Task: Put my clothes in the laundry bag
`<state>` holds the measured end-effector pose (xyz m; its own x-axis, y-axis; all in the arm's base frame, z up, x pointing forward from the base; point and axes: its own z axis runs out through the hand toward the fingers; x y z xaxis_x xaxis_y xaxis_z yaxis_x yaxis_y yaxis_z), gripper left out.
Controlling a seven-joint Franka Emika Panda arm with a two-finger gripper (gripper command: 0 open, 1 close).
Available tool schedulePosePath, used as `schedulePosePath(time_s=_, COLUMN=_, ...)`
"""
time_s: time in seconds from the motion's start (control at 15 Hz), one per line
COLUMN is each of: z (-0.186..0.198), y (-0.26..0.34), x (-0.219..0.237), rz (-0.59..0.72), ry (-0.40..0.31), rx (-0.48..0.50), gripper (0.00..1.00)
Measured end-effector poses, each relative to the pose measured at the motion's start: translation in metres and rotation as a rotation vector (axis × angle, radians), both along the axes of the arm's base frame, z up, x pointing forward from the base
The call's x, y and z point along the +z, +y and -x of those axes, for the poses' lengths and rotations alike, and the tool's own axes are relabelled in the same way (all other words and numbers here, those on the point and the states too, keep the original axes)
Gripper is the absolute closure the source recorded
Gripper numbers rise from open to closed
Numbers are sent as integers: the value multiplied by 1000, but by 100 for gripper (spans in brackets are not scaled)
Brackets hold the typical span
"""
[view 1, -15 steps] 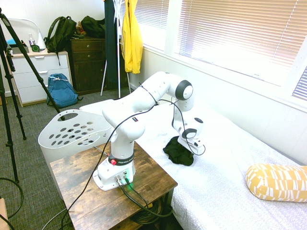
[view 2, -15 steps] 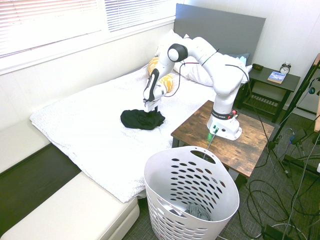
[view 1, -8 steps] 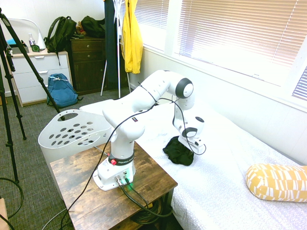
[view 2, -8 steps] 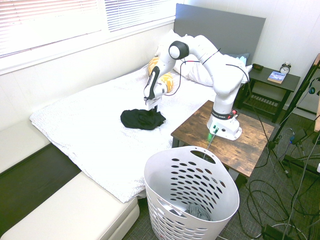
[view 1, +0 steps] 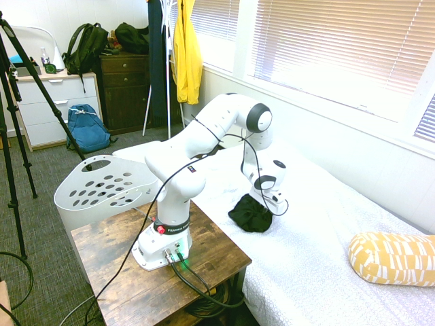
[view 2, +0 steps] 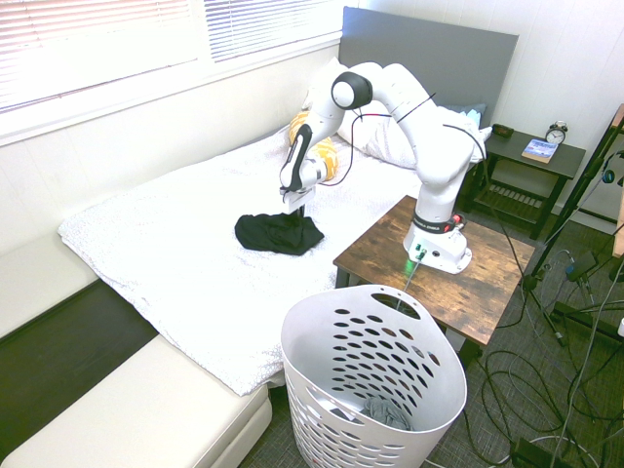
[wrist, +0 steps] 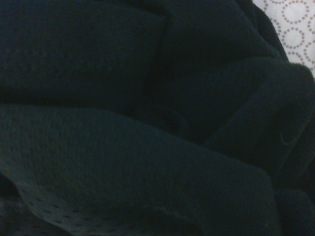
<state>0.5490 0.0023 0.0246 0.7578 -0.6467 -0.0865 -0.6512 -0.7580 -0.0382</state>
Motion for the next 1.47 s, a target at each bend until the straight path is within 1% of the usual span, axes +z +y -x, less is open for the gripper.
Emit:
schedulePosePath(time_s=0.13, z=4, y=0, x=17, rz=1, ry=-11, rx=1, gripper=100)
schedulePosePath(time_s=0.33, z=-1, y=9, x=74, rz=18, ry=-63, rx=26, gripper=100)
schedulePosePath(time_s=0.47, z=-12, y=27, x=133, rz=41, ry=-97, rx=55, gripper=100)
schedulePosePath(time_s=0.6, z=-13, y=48, x=193, rz=70, ry=-124, rx=85, gripper=100)
schedulePosePath(time_s=0.8, z=4, y=86, x=274, rz=109, ry=-152, rx=135, gripper=100)
schedulePosePath(time_s=1.0, z=42, y=146, x=354, rz=117, ry=-158, rx=212, gripper=100)
schedulePosePath(time_s=1.13, z=82, y=187, x=410, rz=103, ry=-151, rx=276, gripper=100)
schedulePosePath(time_s=1.33, z=152, y=238, x=478, rz=93, ry=-144, rx=374, gripper=100)
schedulePosePath(time_s=1.47, z=218, y=281, x=518, rz=100, ry=-136, rx=468, gripper=100)
